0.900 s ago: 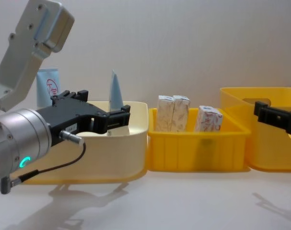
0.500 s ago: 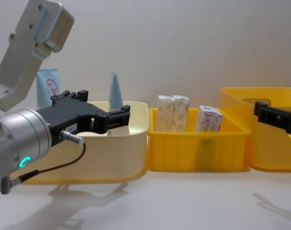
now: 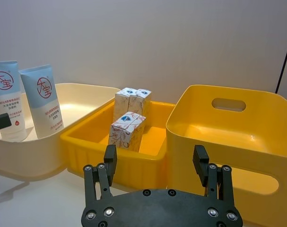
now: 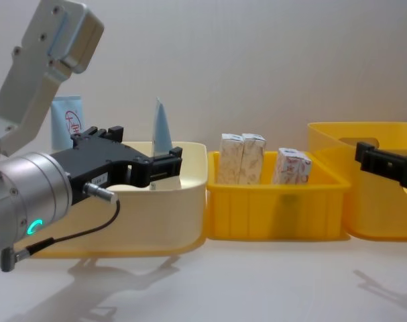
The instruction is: Bimanual collaborative sorting of washing and personal care products
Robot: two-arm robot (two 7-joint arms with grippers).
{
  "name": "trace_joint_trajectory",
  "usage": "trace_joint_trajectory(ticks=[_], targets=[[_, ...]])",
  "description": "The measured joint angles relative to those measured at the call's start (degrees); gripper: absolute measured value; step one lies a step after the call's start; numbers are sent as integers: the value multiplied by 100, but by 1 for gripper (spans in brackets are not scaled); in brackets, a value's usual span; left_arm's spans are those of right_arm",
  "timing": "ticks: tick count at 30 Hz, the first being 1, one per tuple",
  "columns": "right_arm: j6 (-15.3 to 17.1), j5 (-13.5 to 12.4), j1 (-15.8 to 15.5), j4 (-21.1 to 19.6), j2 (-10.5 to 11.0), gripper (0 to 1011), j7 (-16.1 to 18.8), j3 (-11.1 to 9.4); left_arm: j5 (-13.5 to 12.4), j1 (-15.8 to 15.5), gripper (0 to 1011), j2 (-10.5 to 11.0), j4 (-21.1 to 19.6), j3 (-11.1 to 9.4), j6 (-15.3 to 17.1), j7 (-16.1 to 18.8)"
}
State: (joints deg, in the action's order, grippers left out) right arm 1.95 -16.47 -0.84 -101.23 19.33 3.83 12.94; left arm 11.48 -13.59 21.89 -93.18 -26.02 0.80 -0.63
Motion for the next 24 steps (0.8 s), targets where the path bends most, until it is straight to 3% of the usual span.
trace_joint_trajectory(ticks=[24], targets=[[0,0,0,0,0,1001,0,0,0,0,1003,0,0,0,0,0]])
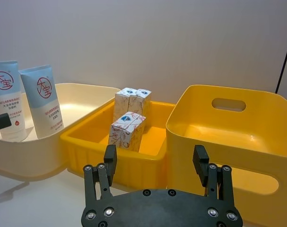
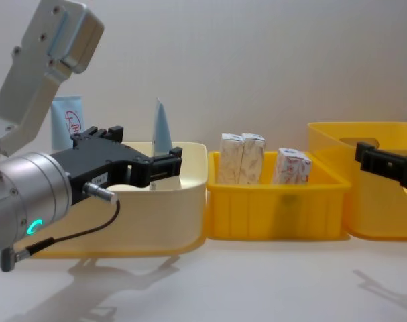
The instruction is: Bimanual collaborative sorting of washing and personal care products
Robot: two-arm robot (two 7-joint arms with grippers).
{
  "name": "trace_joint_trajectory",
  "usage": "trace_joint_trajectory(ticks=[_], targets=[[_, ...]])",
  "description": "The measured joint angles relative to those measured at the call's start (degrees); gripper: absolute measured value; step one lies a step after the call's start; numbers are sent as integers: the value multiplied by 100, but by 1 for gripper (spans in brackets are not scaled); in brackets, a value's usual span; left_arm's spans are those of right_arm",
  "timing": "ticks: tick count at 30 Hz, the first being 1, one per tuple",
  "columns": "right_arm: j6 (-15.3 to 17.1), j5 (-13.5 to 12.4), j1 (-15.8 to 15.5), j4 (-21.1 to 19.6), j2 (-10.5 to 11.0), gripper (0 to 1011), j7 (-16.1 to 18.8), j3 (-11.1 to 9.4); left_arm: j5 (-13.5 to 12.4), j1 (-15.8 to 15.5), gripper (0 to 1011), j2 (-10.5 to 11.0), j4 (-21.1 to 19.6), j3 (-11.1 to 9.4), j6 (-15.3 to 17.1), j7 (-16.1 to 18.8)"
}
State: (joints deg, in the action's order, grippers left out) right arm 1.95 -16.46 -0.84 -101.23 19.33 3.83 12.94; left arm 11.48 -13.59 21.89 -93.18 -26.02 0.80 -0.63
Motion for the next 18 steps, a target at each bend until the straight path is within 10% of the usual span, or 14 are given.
trace_joint_trajectory(ticks=[18], targets=[[810,-160,283,-90,18,1001,172,32,0,0,1003,0,0,0,0,0]])
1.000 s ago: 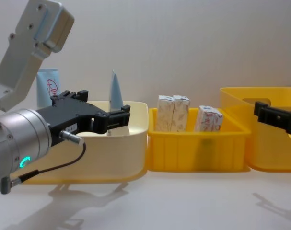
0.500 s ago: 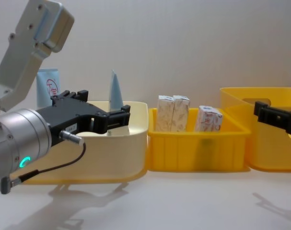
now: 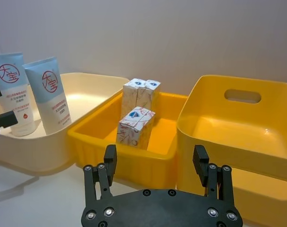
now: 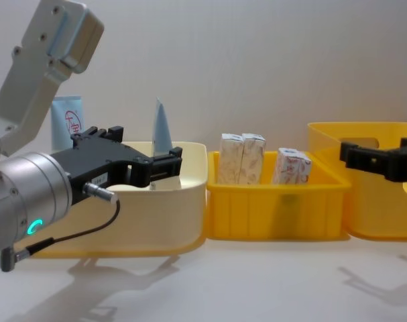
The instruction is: Bimanual collaborative sorting of washing and personal care products
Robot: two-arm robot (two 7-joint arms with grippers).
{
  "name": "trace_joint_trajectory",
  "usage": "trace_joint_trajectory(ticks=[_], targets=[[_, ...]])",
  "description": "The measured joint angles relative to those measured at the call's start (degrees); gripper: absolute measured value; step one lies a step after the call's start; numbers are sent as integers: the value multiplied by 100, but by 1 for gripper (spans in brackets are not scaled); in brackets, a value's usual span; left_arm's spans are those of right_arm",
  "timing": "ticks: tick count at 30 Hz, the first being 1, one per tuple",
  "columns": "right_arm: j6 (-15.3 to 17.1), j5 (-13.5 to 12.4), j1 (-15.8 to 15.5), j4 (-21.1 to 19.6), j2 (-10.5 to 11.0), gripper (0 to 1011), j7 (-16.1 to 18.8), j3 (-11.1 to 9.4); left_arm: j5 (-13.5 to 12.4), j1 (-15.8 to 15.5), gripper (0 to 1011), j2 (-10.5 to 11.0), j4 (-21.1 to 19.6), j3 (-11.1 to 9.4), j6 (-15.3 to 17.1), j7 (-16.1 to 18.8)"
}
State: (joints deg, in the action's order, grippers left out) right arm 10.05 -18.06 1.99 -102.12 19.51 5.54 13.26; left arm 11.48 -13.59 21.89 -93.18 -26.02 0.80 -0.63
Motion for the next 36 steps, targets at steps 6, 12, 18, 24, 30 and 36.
trace_joint_trajectory(ticks=[6,12,18,24,30,36], targets=[[671,-129,254,-72,-18,1001,81,56,0,0,1004,0,0,0,0,0],[1519,-254,601,-117,-134,1001,97,169,0,0,1003,0,0,0,0,0],[2233,-333,919,-107,-379,1001,-9,279,0,0,1003,0,0,0,0,0],[2607,-335,1110,-49,-577,1001,-154,367,0,0,1003,0,0,0,0,0],[2888,-236,1267,34,-741,1001,-356,461,0,0,1003,0,0,0,0,0],[3065,-78,1374,101,-835,1001,-569,513,0,0,1003,0,0,0,0,0]])
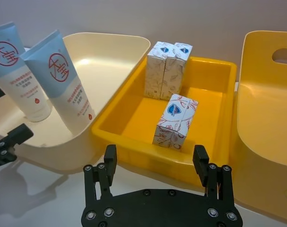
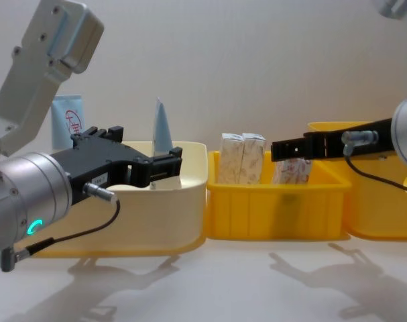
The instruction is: Bimanual collaborative sorting of washing and personal care products
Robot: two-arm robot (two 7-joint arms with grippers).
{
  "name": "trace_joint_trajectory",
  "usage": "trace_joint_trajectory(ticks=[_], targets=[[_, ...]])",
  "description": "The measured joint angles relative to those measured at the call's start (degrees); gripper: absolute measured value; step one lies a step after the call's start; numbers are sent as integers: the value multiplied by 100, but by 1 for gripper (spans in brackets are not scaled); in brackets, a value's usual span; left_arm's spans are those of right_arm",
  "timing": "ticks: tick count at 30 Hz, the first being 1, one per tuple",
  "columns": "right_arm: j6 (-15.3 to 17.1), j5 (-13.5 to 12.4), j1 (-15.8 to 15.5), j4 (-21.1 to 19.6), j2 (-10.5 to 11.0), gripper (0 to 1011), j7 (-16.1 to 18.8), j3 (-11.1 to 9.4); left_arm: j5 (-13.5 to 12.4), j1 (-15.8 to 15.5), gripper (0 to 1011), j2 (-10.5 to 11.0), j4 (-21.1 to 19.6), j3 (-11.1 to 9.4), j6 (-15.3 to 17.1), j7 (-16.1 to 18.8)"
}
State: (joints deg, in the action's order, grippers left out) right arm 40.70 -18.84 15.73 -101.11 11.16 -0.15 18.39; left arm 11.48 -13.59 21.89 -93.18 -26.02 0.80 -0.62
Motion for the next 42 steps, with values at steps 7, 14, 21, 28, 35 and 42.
trace_joint_trajectory(ticks=[7,14,21,28,35,42], targets=[[135,148,143,121,-88,1001,-162,36,0,0,1003,0,0,0,0,0],[189,214,279,290,-179,1001,-233,54,0,0,1004,0,0,0,0,0],[218,302,453,550,-287,1001,-284,82,0,0,1003,0,0,0,0,0],[221,374,603,802,-363,1001,-310,107,0,0,1003,0,0,0,0,0],[202,439,736,1024,-421,1001,-302,146,0,0,1003,0,0,0,0,0],[109,506,878,1276,-468,1001,-266,176,0,0,1003,0,0,0,0,0]])
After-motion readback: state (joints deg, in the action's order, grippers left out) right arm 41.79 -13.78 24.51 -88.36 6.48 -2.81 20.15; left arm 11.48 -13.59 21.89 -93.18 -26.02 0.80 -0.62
